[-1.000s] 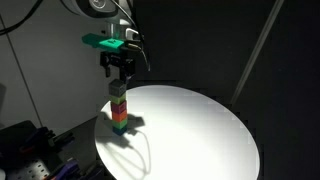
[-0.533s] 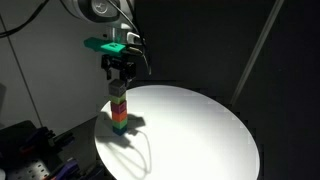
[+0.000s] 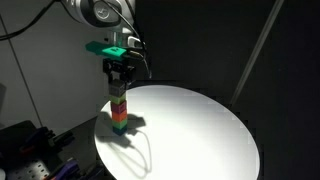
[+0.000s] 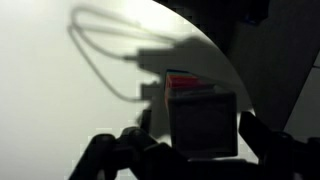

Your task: Take the purple block off of the stack of blocks

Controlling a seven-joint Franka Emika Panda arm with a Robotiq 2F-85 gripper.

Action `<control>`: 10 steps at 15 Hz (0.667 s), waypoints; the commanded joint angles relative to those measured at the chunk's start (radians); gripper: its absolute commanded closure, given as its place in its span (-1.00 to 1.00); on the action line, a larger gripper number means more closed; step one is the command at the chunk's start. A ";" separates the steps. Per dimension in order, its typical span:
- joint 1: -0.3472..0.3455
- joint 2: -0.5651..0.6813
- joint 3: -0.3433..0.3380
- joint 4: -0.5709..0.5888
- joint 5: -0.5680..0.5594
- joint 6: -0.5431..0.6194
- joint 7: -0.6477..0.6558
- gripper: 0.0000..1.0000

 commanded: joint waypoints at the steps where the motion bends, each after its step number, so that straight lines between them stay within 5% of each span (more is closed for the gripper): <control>1: -0.006 0.005 0.002 0.002 -0.010 0.011 -0.006 -0.17; 4: -0.005 0.007 0.004 0.007 -0.009 0.003 0.002 0.32; 10: 0.003 -0.022 0.017 0.023 0.001 -0.025 0.020 0.43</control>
